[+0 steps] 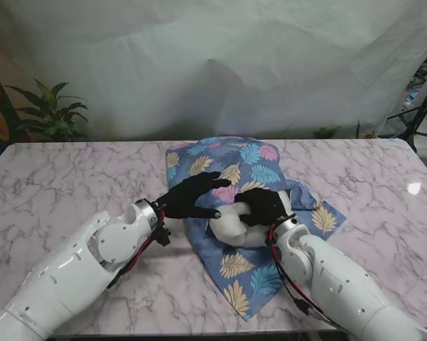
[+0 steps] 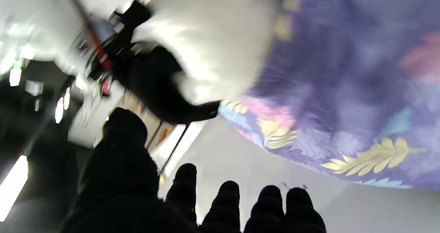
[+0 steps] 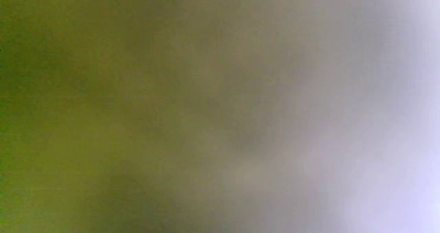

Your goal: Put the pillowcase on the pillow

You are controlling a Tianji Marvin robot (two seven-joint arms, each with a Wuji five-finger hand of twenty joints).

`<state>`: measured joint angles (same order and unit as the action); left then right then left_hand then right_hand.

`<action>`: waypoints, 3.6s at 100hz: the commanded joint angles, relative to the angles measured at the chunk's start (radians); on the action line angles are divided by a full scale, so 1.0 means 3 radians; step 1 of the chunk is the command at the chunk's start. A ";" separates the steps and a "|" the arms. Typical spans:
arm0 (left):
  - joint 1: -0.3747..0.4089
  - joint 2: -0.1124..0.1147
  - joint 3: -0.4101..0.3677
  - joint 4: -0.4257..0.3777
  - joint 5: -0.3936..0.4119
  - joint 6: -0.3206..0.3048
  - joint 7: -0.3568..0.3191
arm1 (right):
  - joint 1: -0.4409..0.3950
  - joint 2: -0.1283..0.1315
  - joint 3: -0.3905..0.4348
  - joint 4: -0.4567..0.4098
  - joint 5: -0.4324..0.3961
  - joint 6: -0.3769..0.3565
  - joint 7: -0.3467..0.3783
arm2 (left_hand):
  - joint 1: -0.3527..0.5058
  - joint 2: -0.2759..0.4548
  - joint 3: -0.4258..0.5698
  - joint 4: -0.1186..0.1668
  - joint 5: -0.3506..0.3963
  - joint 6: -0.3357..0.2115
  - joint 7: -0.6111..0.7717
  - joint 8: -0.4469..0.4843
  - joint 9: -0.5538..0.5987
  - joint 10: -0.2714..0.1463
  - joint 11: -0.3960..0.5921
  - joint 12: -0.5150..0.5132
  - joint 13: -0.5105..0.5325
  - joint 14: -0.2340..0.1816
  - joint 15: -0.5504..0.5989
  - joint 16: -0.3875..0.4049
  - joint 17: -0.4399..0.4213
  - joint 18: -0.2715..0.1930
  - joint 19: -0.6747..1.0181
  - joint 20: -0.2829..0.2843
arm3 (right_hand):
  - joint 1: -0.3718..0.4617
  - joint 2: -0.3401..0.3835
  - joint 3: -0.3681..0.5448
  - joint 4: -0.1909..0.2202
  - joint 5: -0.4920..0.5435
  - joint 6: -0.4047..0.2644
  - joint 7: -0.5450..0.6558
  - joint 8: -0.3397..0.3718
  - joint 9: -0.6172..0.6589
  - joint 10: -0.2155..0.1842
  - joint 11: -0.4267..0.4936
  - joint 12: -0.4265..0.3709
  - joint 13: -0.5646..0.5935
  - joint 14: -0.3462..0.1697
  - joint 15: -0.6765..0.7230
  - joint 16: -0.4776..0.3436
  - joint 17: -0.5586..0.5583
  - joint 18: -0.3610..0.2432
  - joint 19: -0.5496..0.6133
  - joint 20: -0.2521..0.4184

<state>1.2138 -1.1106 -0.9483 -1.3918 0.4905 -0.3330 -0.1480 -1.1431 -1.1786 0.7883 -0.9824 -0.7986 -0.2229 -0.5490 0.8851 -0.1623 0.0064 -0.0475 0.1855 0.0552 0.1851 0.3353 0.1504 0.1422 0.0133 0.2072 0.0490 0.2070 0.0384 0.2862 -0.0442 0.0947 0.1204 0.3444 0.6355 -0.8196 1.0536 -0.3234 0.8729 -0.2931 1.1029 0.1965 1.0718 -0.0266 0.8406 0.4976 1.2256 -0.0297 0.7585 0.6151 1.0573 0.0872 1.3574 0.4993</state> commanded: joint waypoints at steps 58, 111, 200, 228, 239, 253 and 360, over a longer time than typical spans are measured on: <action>-0.0810 -0.0048 0.1107 0.1101 0.0606 -0.0544 0.0586 | -0.0191 0.0004 0.0285 -0.0290 0.0364 -0.0028 0.0503 | -0.0719 -0.0157 -0.0063 -0.0012 -0.0176 0.0231 -0.0802 -0.1176 -0.0255 0.0208 -0.0175 -0.0651 -0.0186 0.0170 -0.0226 -0.0850 -0.0041 0.0335 -0.0408 -0.0678 | 0.0389 0.0353 0.0284 0.0215 0.0110 -0.0438 0.0299 0.0255 -0.0072 -0.0083 0.0161 -0.0012 0.0312 -0.0205 0.0181 0.0113 0.0170 -0.0821 0.0410 0.0142; -0.0852 -0.0503 0.1533 0.1898 0.0332 -0.0176 0.1482 | -0.0234 -0.0016 0.0324 -0.0365 0.0633 -0.0372 0.0723 | -0.0352 -0.0319 0.0599 0.0004 -0.0160 0.0880 -0.0748 -0.1028 -0.0113 0.0077 0.0247 0.0838 0.0332 0.0336 0.0987 0.0196 0.0804 0.0362 0.0157 -0.0113 | 0.0400 0.0348 0.0273 0.0220 0.0136 -0.0429 0.0281 0.0274 -0.0063 -0.0065 0.0132 -0.0006 0.0306 -0.0180 0.0159 0.0119 0.0166 -0.0747 0.0422 0.0131; -0.0895 -0.0755 0.1503 0.2363 -0.0023 -0.0480 0.1684 | -0.0718 0.0177 0.0736 -0.1272 0.0431 0.0095 0.1325 | 0.1353 -0.0435 0.1414 -0.0289 0.1798 -0.0165 0.2556 0.0359 0.1819 -0.0023 0.2018 0.2507 0.3094 -0.1014 0.3674 0.1986 0.2216 -0.0183 0.4028 0.0750 | -0.1496 0.1082 -0.0408 0.0579 -0.2088 0.0746 -0.1178 0.0242 -0.2342 0.0277 -0.0436 -0.0420 -0.1827 0.0259 -0.1431 -0.0829 -0.1981 0.0679 -0.1210 -0.0267; -0.0876 -0.0785 0.1409 0.2427 -0.0250 -0.0558 0.1523 | -0.1078 0.0218 0.1057 -0.1780 0.0073 0.0343 0.1239 | 0.1339 -0.0329 0.1408 -0.0419 0.1536 -0.0200 0.3064 0.0496 0.2524 -0.0081 0.2013 0.2199 0.3711 -0.1047 0.3599 0.1648 0.2668 -0.0150 0.4054 0.0641 | -0.1711 0.1492 -0.0932 0.0702 -0.2635 0.0915 -0.1786 -0.0087 -0.2995 0.0383 -0.0750 -0.0664 -0.2927 0.0446 -0.1527 -0.1177 -0.3050 0.0538 -0.1477 -0.0670; -0.0852 -0.0787 0.1348 0.2427 -0.0404 -0.0556 0.1382 | -0.1252 0.0234 0.1171 -0.1974 -0.0131 0.0462 0.1169 | 0.1305 -0.0248 0.1393 -0.0442 0.1411 -0.0197 0.3259 0.0565 0.2595 -0.0119 0.2235 0.2098 0.3819 -0.0920 0.3337 0.1578 0.2727 -0.0085 0.3986 0.0591 | -0.1819 0.1660 -0.0895 0.0706 -0.2625 0.0984 -0.1837 -0.0074 -0.2993 0.0397 -0.0724 -0.0648 -0.3009 0.0385 -0.1428 -0.1191 -0.3130 0.0428 -0.1498 -0.0775; -0.0812 -0.0798 0.1252 0.2432 -0.0632 -0.0538 0.1208 | -0.1495 0.0230 0.1303 -0.2168 -0.0359 0.0609 0.0942 | 0.1339 -0.0230 0.1349 -0.0484 0.1309 -0.0192 0.3445 0.0610 0.2613 -0.0173 0.2422 0.2000 0.3882 -0.0821 0.3080 0.1575 0.2748 -0.0046 0.3950 0.0558 | -0.1701 0.1885 -0.0934 0.0704 -0.2345 0.0962 -0.1595 0.0089 -0.2703 0.0360 -0.0433 -0.0532 -0.2734 0.0262 -0.1256 -0.1138 -0.2949 0.0235 -0.1339 -0.0779; -0.0576 -0.0663 0.0859 0.1810 -0.1592 0.0386 0.0306 | -0.2445 0.0240 0.1423 -0.3015 -0.1213 0.1647 0.0462 | 0.1214 -0.0368 0.1659 -0.0466 0.1343 -0.0048 0.3444 0.0684 0.2704 -0.0069 0.2548 0.1932 0.3951 -0.0601 0.2856 0.1511 0.2737 0.0138 0.3951 0.0477 | -0.1346 0.1671 -0.0541 0.0770 -0.1067 0.0608 -0.0910 0.0584 -0.1103 0.0074 -0.0366 -0.0211 -0.1024 0.0146 -0.0968 -0.0681 -0.1724 0.0145 -0.0654 -0.0287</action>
<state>1.0140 -1.3138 -0.7001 -0.8666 0.0084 -0.2528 -0.0287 -1.8658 -1.1014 1.2364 -1.8605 -1.1640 0.2816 -0.4434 1.0639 -0.4068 0.1768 -0.2615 0.5486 0.0534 1.0478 0.4721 0.8515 0.1102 0.6344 0.7685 1.0124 0.1697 0.7813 0.7231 0.7814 0.1513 1.3120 0.4965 0.2505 -0.3459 0.8968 -0.1157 0.5340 -0.1021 0.8358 0.3867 0.7189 -0.0041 0.7567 0.4408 0.8883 0.0110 0.5007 0.4252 0.5332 0.1448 1.1543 0.4246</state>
